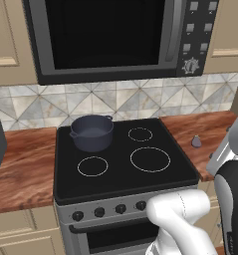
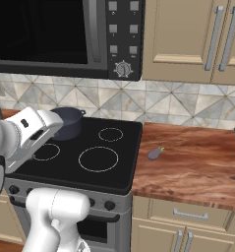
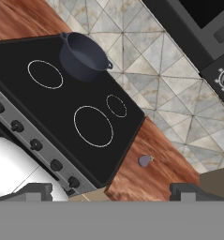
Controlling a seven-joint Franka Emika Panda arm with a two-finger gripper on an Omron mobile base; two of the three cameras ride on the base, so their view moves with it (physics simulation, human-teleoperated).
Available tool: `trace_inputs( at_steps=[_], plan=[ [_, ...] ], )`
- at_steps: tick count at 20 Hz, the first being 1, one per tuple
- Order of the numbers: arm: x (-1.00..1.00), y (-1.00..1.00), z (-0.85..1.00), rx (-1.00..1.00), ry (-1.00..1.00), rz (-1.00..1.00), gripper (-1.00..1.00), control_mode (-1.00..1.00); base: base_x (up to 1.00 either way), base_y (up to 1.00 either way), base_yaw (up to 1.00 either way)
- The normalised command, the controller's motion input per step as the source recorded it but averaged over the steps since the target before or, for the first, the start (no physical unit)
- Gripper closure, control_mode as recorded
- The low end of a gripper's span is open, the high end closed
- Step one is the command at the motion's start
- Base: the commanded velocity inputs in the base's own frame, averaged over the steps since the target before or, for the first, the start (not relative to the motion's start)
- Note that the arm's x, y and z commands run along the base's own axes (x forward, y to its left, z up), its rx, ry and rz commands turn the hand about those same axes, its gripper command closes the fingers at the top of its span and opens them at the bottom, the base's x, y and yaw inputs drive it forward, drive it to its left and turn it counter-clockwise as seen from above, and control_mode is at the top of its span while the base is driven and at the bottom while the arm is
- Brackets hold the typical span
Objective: Turn on the burner for the pot on the stove. Wait thirty seconds for the pot to heat up. Then add the eggplant to the pot.
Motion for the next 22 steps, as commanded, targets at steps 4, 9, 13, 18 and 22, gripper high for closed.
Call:
trace_inputs(
  at_steps=[4,9,13,18,22],
  plan=[
    [0.00,0.00,0.00,0.00,0.00,0.00,-1.00,-1.00,0.00,0.00,0.00],
    [0.00,0.00,0.00,0.00,0.00,0.00,-1.00,-1.00,0.00,0.00,0.00],
    [0.00,0.00,0.00,0.00,0.00,0.00,-1.00,-1.00,0.00,0.00,0.00],
    [0.00,0.00,0.00,0.00,0.00,0.00,-1.00,-1.00,0.00,0.00,0.00],
    [0.00,0.00,0.00,0.00,0.00,0.00,-1.00,-1.00,0.00,0.00,0.00]
  ],
)
